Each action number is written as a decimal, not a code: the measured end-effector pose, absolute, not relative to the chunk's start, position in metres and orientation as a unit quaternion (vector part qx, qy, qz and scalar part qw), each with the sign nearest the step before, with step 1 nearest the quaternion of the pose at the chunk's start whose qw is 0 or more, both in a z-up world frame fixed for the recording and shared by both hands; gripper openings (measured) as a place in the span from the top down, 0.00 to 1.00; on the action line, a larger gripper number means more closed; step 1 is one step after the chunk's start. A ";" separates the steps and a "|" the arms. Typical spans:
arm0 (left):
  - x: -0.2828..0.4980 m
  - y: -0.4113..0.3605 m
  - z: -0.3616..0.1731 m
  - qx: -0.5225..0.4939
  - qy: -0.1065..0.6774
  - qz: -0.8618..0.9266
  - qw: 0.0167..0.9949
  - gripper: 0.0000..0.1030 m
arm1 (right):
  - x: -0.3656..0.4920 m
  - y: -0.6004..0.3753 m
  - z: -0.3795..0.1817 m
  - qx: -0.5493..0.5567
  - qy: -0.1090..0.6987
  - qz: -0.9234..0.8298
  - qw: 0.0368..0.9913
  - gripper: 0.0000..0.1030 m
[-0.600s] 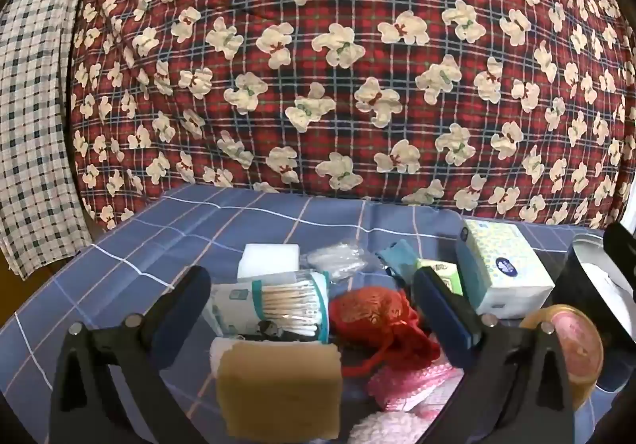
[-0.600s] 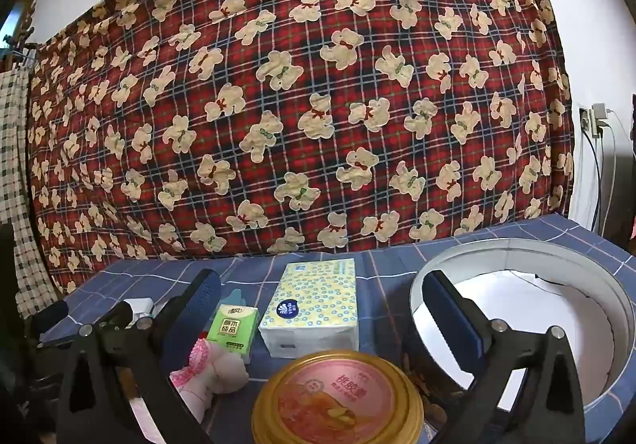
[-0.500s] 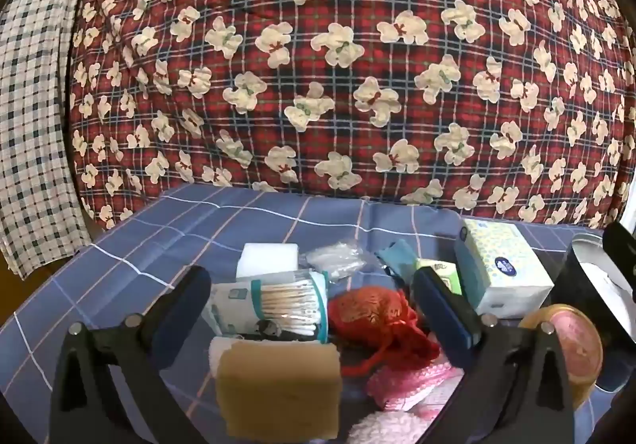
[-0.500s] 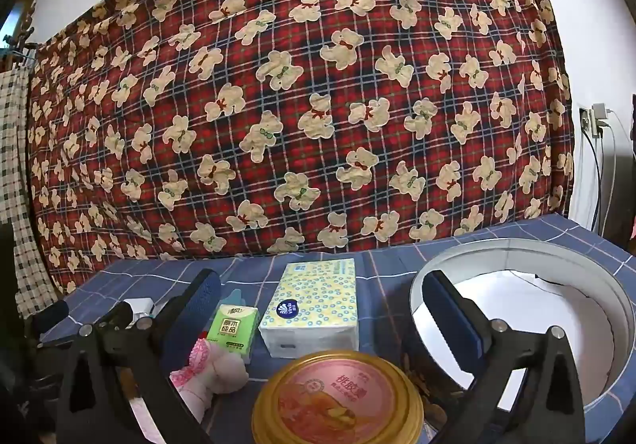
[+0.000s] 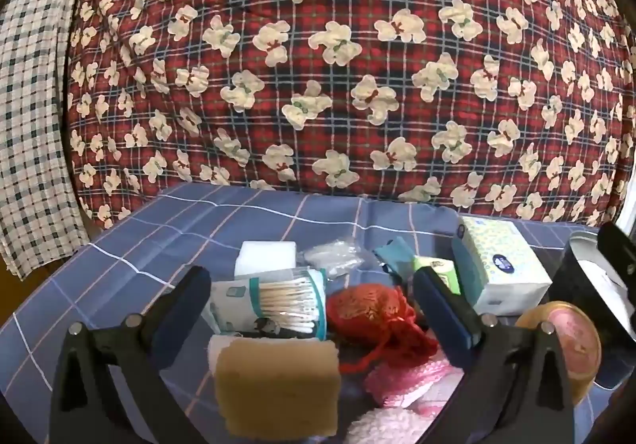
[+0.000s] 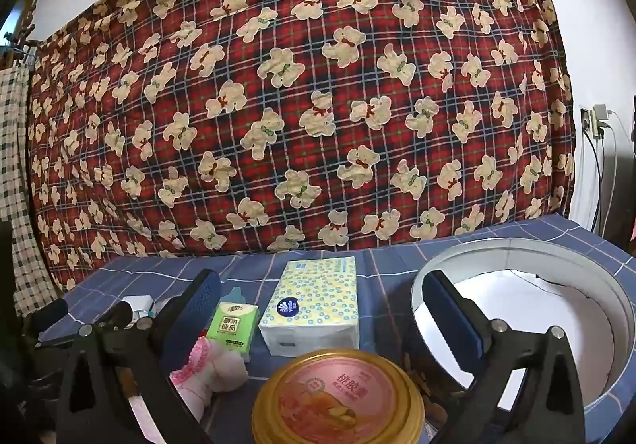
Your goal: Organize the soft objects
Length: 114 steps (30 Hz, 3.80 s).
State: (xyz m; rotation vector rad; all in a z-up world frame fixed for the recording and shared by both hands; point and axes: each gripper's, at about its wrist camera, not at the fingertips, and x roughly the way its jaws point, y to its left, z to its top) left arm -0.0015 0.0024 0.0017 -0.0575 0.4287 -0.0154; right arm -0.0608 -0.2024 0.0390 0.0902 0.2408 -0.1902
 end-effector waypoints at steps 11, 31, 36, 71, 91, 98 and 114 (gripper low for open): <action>-0.011 -0.015 0.002 0.013 0.188 -0.023 0.982 0.00 | -0.060 -0.203 0.039 0.043 0.124 -0.096 0.987 0.00; -0.009 -0.009 0.001 0.001 0.202 -0.021 0.979 0.00 | -0.057 -0.201 0.035 0.038 0.134 -0.092 0.986 0.00; -0.009 -0.009 0.000 0.000 0.202 -0.022 0.979 0.00 | -0.056 -0.200 0.035 0.036 0.135 -0.091 0.986 0.00; -0.036 0.012 -0.006 -0.022 0.208 -0.005 0.978 0.00 | -0.049 -0.181 0.030 0.001 0.166 -0.067 0.984 0.00; -0.065 0.098 -0.003 -0.038 0.240 0.070 0.968 0.00 | -0.042 -0.143 0.014 -0.030 0.231 0.084 0.969 0.01; -0.065 0.121 -0.009 -0.058 0.257 0.066 0.963 0.00 | -0.049 -0.084 -0.012 -0.107 0.322 0.167 0.926 0.11; -0.052 0.087 -0.006 -0.044 0.285 -0.029 0.957 0.00 | -0.036 -0.083 -0.037 -0.113 0.429 0.192 0.876 0.63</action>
